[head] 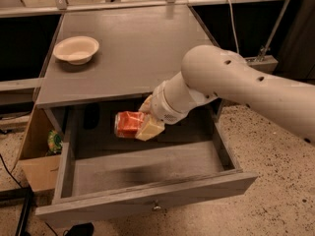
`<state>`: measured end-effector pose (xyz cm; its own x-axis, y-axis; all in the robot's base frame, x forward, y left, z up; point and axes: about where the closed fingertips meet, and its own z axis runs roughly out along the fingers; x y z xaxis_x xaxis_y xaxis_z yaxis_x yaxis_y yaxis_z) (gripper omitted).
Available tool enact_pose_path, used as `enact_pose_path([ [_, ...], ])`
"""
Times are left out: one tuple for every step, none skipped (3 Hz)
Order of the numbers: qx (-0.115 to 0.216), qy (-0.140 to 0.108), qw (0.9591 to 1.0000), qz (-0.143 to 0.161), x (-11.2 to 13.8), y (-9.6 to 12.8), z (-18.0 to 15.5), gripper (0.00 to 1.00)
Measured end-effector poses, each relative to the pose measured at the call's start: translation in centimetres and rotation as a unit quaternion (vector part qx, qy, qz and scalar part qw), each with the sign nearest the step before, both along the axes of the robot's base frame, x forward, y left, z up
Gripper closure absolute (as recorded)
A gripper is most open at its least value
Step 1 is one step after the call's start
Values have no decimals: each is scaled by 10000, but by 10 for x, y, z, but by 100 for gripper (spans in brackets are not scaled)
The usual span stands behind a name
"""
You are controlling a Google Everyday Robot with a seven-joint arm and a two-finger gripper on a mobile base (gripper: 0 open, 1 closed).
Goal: Place coke can into top drawer
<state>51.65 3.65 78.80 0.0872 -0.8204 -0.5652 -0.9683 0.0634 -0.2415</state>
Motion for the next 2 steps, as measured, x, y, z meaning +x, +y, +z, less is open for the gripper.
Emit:
enact_pose_path([
  [-162, -42, 9998, 135, 7, -5, -33, 100],
  [-384, 30, 9992, 115, 13, -12, -68, 100],
])
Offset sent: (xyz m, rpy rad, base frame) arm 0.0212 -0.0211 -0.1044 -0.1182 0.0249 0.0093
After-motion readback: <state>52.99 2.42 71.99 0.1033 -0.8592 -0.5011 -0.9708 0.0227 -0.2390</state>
